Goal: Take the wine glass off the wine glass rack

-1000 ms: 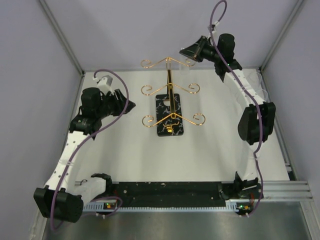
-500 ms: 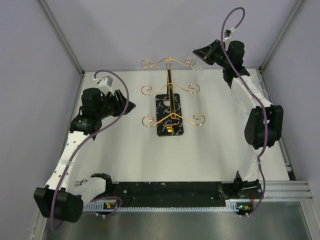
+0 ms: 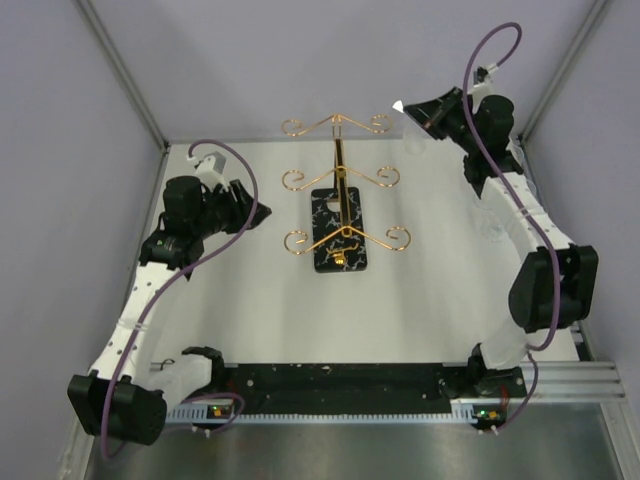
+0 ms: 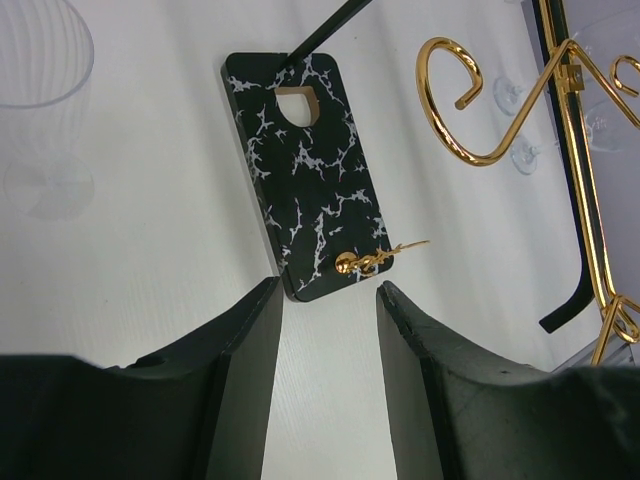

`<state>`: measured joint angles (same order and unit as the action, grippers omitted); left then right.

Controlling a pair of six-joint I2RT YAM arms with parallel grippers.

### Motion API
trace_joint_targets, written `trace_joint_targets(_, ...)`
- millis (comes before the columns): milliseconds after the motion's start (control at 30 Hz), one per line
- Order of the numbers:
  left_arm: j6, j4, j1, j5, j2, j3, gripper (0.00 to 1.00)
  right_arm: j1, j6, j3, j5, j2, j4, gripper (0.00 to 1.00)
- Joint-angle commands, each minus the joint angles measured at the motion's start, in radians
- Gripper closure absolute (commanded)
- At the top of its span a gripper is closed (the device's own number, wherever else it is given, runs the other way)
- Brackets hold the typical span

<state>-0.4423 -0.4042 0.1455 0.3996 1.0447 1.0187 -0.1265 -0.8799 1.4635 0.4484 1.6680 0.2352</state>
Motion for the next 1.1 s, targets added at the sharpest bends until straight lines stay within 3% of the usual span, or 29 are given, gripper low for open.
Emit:
trace_joint_targets(0,0.010,-0.001,0.002,-0.007,-0.034,0.046,0.51,0.008,0.059,-0.028,-0.030,-0.166,-0.019,1.00)
trace_joint_targets(433,-0.038,-0.033,0.002,0.034,-0.147,0.107,0.39,0.008,0.133,-0.084,0.070,-0.450,-0.139,1.00)
trace_joint_targets(667,-0.113,0.005,0.002,0.166,-0.158,0.155,0.35,0.007,0.087,-0.120,0.303,-0.550,-0.024,1.00)
trace_joint_targets(900,-0.335,0.134,0.002,0.373,-0.173,0.169,0.33,-0.031,0.103,-0.137,0.527,-0.614,0.137,1.00)
trace_joint_targets(1067,-0.559,0.304,0.002,0.487,-0.192,0.118,0.31,-0.163,0.335,-0.138,0.616,-0.685,0.083,1.00)
